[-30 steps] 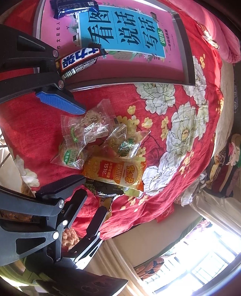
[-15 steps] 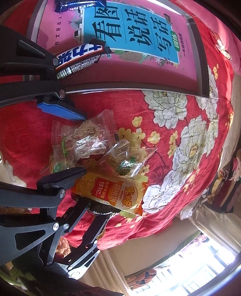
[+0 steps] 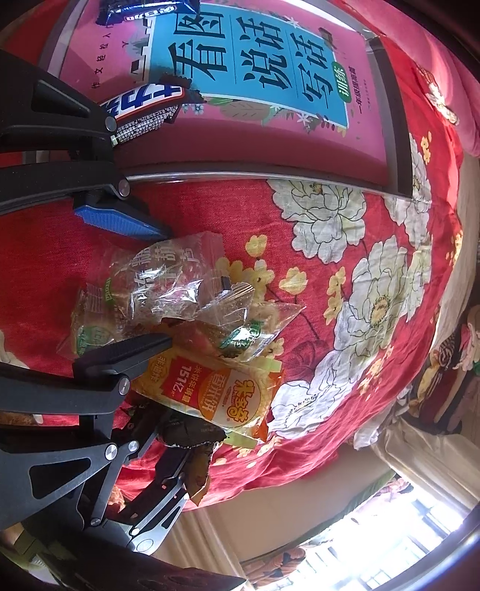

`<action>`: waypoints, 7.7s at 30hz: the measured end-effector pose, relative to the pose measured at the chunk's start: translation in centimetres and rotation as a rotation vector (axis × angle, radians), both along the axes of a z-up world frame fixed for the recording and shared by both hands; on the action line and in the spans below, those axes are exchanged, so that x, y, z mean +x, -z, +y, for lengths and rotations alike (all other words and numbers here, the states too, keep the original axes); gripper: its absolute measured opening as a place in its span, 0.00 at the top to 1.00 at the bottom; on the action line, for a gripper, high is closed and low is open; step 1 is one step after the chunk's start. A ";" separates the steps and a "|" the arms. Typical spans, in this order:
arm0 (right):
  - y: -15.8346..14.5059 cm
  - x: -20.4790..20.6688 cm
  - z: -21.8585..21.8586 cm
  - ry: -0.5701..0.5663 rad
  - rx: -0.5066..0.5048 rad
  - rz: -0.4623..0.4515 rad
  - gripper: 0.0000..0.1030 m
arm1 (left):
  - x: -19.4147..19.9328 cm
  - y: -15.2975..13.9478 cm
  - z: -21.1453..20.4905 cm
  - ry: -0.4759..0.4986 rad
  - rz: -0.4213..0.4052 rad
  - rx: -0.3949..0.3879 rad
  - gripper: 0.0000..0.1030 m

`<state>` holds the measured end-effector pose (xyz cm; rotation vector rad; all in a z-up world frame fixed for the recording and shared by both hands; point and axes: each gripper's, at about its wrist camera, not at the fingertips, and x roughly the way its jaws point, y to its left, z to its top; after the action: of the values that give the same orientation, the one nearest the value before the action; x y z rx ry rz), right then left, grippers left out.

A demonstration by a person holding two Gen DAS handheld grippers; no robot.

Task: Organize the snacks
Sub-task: 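Grasp a clear cookie bag with the left gripper while the right gripper grasps the dark green pea snack bag, then carry the clear cookie bag with the left gripper while the right carries the pea snack bag over the tray, then lower the cookie bag onto the tray and open the left gripper while the right releases the pea bag there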

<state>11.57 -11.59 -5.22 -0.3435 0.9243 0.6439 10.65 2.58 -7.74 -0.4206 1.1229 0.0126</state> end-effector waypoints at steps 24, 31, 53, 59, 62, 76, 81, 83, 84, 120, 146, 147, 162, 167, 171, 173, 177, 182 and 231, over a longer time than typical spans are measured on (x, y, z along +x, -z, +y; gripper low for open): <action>-4.2 -0.8 -2.8 -0.001 0.356 0.010 0.67 | -1.8 -1.2 1.2 0.008 -0.062 -0.056 0.62; -4.8 -1.4 -2.3 -0.019 0.383 -0.016 0.67 | -2.8 -3.7 1.7 0.003 -0.132 -0.017 0.62; -6.3 -2.6 -2.1 -0.001 0.413 -0.054 0.67 | -5.0 -5.9 4.9 -0.048 -0.202 -0.006 0.62; -6.6 -2.9 -1.7 0.008 0.412 -0.056 0.67 | -5.8 -6.4 6.1 -0.066 -0.214 0.002 0.62; -6.8 -3.2 -1.2 -0.001 0.411 -0.065 0.67 | -6.3 -6.5 6.9 -0.081 -0.217 0.005 0.62; -8.8 -5.1 2.7 -0.088 0.474 -0.052 0.67 | -8.6 -7.9 10.0 -0.149 -0.249 0.031 0.62; -9.8 -6.0 4.3 -0.128 0.474 -0.066 0.67 | -9.3 -8.2 11.2 -0.177 -0.257 0.027 0.62; -10.1 -6.3 4.8 -0.141 0.474 -0.072 0.67 | -9.6 -8.4 11.7 -0.188 -0.261 0.025 0.62; -10.2 -6.5 5.1 -0.147 0.472 -0.073 0.67 | -9.7 -8.5 11.9 -0.193 -0.263 0.024 0.62; -8.2 -8.2 12.2 -0.300 0.426 -0.008 0.67 | -12.3 -8.4 18.1 -0.280 -0.248 0.047 0.62; -3.3 -7.9 16.1 -0.351 0.291 0.061 0.67 | -9.4 -2.8 15.3 -0.152 -0.121 0.068 0.62; -3.2 -7.8 16.1 -0.349 0.289 0.059 0.67 | -9.4 -2.8 15.2 -0.147 -0.122 0.080 0.62; -1.7 -7.2 16.3 -0.337 0.253 0.038 0.67 | -8.9 -2.2 14.5 -0.107 -0.117 0.090 0.61; -1.6 -7.7 16.8 -0.369 0.256 0.037 0.67 | -8.9 -2.2 14.7 -0.116 -0.117 0.083 0.61; -1.3 -7.9 17.5 -0.401 0.262 0.041 0.67 | -8.9 -2.2 15.0 -0.125 -0.117 0.090 0.61; -1.1 -7.9 17.7 -0.411 0.262 0.042 0.67 | -8.9 -2.0 15.3 -0.131 -0.114 0.087 0.61; -0.9 -8.0 17.6 -0.413 0.254 0.044 0.66 | -8.9 -2.0 15.2 -0.127 -0.114 0.091 0.61; -0.8 -8.0 17.4 -0.401 0.234 0.043 0.66 | -8.9 -1.9 15.2 -0.122 -0.113 0.095 0.61; -3.1 -8.2 14.0 -0.302 0.231 -0.043 0.45 | -9.7 -4.0 15.7 -0.157 -0.217 0.050 0.32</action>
<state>3.38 2.42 -2.09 -0.2908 0.7531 1.0076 0.94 18.26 -3.69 -0.4532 0.8722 0.1300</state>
